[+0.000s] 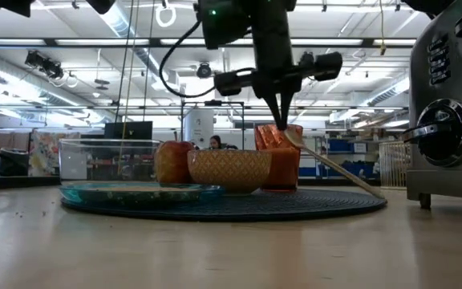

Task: Arrange a breakfast setting
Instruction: Put the spoon from the cup on the right side of the bowl on the placemat

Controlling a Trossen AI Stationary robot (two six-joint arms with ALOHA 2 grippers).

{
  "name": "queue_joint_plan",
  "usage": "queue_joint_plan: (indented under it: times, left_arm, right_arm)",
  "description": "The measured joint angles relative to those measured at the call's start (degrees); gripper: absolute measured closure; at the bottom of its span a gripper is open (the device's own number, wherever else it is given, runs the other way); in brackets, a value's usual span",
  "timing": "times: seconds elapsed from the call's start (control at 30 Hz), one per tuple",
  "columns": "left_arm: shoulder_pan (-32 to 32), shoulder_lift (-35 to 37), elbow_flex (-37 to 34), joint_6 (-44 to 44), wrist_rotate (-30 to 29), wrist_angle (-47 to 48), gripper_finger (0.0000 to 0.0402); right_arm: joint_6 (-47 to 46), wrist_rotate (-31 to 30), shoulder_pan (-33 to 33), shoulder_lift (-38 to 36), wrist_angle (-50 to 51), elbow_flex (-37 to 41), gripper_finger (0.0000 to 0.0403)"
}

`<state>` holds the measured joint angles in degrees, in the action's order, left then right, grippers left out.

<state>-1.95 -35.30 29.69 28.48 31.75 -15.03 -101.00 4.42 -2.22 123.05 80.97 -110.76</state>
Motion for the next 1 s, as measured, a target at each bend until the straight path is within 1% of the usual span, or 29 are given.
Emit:
queue_joint_plan:
  times: [0.1,0.27,0.43,0.53,0.63,0.83,1.0]
  left_arm:
    - [0.0,1.5,0.0,-0.4,0.0,1.3,0.0005]
    - [0.0,2.9,0.0,-0.3,-0.4,4.0,0.0005]
    - [0.0,3.2,0.0,-0.6,-0.7,5.6,0.0005]
    - [0.0,3.2,0.0,-0.7,-1.1,6.3,0.0005]
    - [0.0,3.2,0.0,-0.7,-1.1,6.3,0.0005]
    - [0.0,3.2,0.0,-0.7,-1.1,7.1,0.0005]
    - [0.0,3.2,0.0,-0.6,-1.1,7.5,0.0005]
  right_arm:
    - [-1.9,-0.1,-1.0,0.9,2.0,0.3,0.0402]
    - [-6.2,-0.8,-1.0,1.6,3.3,0.4,0.0402]
    - [-9.8,-2.1,-1.0,1.6,0.7,3.0,0.0402]
    - [-11.3,-4.0,-0.6,1.5,-0.1,4.6,0.0402]
    - [-11.8,-7.2,0.1,1.5,-1.2,5.5,0.0402]
    - [-11.3,-11.7,1.0,1.5,-6.4,7.5,0.0402]
    - [-11.5,-14.3,2.7,1.5,-6.6,10.3,0.0402]
